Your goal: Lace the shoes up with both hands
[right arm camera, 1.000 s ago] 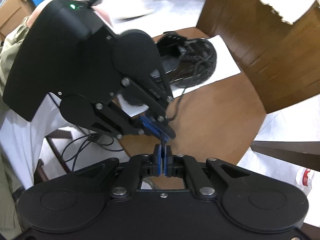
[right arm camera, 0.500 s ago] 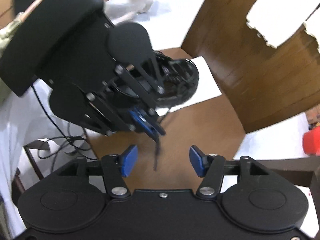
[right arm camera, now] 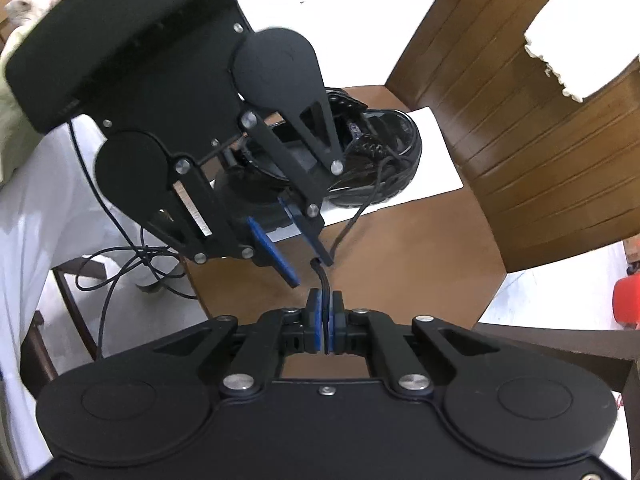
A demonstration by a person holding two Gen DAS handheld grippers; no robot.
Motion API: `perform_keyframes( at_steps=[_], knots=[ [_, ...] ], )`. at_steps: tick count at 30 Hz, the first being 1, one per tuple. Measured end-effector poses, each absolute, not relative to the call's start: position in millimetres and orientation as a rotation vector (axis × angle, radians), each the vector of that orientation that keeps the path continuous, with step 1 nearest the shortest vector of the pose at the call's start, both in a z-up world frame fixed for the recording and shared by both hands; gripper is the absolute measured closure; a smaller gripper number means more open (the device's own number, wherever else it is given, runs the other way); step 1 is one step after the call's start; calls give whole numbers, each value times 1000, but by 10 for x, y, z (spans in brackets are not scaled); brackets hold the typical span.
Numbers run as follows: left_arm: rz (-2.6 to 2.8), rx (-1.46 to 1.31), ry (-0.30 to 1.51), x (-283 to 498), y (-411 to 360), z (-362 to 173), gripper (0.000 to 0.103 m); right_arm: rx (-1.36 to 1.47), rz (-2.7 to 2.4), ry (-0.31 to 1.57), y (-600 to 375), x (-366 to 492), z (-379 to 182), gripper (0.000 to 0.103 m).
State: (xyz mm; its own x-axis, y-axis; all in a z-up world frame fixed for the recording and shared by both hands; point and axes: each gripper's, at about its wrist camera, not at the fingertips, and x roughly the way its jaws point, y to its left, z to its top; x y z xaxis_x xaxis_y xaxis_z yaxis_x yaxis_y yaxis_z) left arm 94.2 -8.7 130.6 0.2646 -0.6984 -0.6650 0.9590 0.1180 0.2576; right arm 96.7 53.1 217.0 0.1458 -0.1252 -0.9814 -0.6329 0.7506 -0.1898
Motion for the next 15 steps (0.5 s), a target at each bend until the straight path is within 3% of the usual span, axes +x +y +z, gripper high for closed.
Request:
perform_keyframes(
  at_steps=[6, 8, 9, 15],
  knots=[
    [-1282, 696, 345, 919, -63, 1363, 82, -697, 432, 1413, 571, 957, 2153, 100],
    [-1277, 698, 328, 912, -58, 1362, 87, -704, 436, 1415, 574, 960, 2162, 100],
    [-1272, 693, 312, 896, -53, 1373, 99, -707, 435, 1418, 573, 961, 2163, 100],
    [-1254, 659, 313, 897, -3, 1419, 99, -686, 401, 1432, 528, 993, 2164, 98]
  ],
)
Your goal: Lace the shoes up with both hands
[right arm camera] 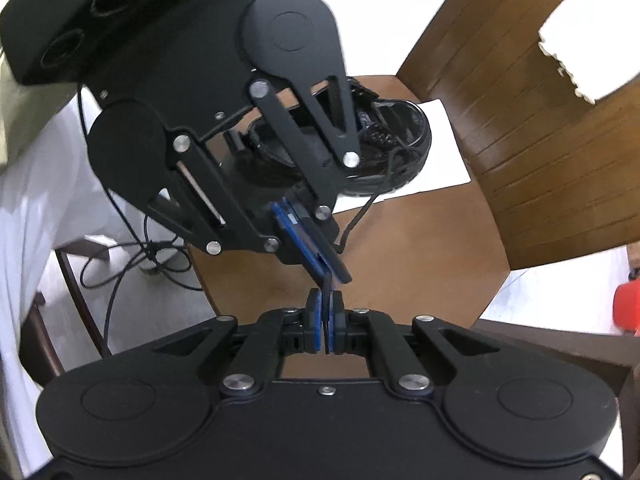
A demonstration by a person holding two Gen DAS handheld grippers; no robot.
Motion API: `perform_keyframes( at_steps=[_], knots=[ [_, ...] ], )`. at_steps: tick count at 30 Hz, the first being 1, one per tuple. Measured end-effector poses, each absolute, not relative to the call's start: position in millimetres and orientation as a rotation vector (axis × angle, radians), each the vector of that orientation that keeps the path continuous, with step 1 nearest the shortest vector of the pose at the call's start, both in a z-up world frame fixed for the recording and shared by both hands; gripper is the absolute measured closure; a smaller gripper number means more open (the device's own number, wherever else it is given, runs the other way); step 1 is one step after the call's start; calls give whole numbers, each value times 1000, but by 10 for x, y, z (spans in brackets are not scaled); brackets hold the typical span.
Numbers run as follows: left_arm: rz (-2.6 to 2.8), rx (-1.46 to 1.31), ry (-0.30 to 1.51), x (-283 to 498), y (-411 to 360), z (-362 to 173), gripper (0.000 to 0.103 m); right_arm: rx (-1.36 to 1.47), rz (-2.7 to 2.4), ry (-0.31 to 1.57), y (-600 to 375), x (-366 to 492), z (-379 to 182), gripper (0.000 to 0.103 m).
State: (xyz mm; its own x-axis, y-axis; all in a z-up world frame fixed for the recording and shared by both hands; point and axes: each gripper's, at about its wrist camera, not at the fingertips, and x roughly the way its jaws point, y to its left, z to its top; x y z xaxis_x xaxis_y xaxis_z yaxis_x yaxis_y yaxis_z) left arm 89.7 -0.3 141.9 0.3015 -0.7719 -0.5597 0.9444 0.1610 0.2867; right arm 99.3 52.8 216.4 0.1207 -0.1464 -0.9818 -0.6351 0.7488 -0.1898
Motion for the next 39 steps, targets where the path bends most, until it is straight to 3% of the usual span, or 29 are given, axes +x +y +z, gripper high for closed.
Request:
perform_keyframes(
  at_steps=[7, 12, 21, 29, 39],
  knots=[
    [-1128, 605, 331, 1066, 279, 1459, 99, -712, 333, 1396, 495, 1021, 2243, 90],
    [-839, 588, 341, 1219, 830, 1557, 99, -656, 248, 1302, 509, 1114, 2304, 58],
    [-355, 721, 455, 1306, 1518, 1553, 98, -426, 129, 1174, 542, 1487, 2044, 57],
    [-116, 726, 449, 1165, 1948, 1757, 98, -409, 131, 1191, 647, 1635, 1715, 57],
    [-571, 817, 433, 1243, 1022, 1630, 98, -306, 81, 1159, 668, 1865, 1541, 58]
  ],
)
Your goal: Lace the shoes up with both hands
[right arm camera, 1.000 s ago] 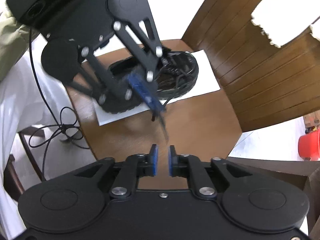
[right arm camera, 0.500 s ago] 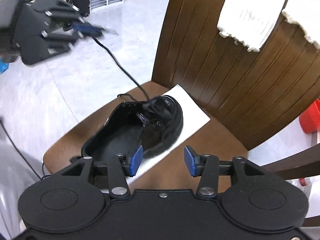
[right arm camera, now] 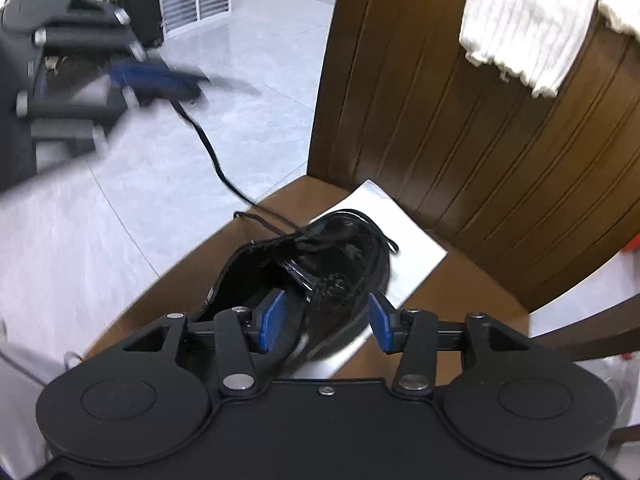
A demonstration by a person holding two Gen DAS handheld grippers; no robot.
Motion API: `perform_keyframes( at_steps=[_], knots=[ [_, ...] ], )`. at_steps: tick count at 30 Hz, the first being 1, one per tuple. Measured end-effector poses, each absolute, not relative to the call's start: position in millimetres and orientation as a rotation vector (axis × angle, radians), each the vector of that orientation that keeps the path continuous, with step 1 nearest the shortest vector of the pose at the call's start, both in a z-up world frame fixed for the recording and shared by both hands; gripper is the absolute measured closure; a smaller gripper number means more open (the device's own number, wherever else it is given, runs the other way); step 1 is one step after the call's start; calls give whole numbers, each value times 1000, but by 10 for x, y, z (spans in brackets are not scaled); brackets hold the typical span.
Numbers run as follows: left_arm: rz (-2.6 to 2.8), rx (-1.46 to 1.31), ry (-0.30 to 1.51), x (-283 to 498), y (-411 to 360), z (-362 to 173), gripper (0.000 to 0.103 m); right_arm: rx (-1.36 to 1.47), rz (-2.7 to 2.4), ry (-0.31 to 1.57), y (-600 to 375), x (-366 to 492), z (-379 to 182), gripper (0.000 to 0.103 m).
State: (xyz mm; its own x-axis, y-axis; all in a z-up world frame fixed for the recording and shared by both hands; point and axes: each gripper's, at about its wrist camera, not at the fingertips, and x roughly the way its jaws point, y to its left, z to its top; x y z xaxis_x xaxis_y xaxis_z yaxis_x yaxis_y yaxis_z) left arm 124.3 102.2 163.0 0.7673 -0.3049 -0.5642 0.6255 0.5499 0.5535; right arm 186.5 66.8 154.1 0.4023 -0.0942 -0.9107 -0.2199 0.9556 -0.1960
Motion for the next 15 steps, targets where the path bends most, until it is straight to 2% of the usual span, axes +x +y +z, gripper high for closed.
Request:
perform_keyframes(
  at_steps=[2, 3, 8, 15],
  knots=[
    [-616, 838, 448, 1280, 880, 1564, 98, -285, 55, 1154, 637, 1897, 1472, 61],
    [-641, 846, 463, 1302, 805, 1529, 98, -281, 46, 1154, 624, 1905, 1455, 70],
    [-695, 890, 540, 1435, 605, 1330, 98, -120, 2, 1142, 370, 1838, 1419, 93],
    [-737, 1012, 580, 1363, 471, 1166, 99, 163, -58, 1060, 31, 1625, 1404, 98]
  ],
)
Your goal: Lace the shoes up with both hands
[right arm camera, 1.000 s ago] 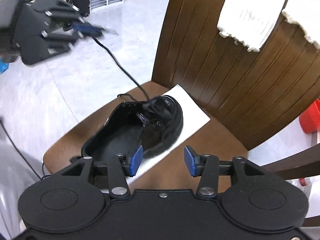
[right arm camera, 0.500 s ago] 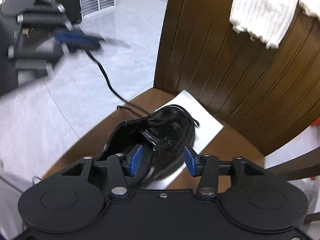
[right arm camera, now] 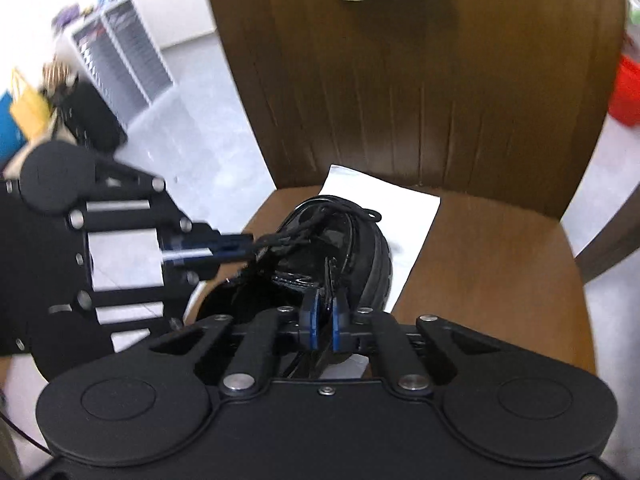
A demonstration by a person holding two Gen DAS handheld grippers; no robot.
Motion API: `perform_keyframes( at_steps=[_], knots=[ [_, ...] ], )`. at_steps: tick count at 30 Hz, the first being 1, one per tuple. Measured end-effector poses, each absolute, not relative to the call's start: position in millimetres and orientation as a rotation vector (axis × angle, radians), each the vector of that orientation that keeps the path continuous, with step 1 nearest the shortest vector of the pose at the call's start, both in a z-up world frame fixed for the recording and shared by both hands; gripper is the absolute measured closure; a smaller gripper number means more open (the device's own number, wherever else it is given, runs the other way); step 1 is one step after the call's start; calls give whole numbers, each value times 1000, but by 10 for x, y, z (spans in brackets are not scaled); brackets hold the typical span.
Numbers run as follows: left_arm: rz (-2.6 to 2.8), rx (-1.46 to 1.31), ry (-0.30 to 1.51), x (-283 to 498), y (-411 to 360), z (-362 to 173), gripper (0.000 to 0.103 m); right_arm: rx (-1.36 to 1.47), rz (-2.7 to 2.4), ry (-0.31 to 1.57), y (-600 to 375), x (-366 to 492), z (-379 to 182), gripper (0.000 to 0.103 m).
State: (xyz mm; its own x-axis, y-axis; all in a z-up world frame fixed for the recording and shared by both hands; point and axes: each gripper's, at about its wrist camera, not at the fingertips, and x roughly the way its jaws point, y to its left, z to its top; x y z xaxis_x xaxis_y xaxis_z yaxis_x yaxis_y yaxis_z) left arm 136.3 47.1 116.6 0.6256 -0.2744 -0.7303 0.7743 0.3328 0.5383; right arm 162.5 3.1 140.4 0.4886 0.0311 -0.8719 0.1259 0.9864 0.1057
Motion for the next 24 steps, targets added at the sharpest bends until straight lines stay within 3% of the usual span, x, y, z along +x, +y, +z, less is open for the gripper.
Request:
perform_keyframes(
  at_steps=[6, 13, 24],
  knots=[
    [-804, 1144, 597, 1382, 461, 1167, 99, 235, -58, 1036, -86, 1554, 1380, 98],
    [-1111, 1063, 629, 1660, 449, 1482, 99, 304, -36, 1029, -225, 1572, 1294, 99],
    [-1089, 1076, 781, 1932, 414, 1380, 98, 386, -16, 1013, -345, 1520, 1291, 99]
  ],
)
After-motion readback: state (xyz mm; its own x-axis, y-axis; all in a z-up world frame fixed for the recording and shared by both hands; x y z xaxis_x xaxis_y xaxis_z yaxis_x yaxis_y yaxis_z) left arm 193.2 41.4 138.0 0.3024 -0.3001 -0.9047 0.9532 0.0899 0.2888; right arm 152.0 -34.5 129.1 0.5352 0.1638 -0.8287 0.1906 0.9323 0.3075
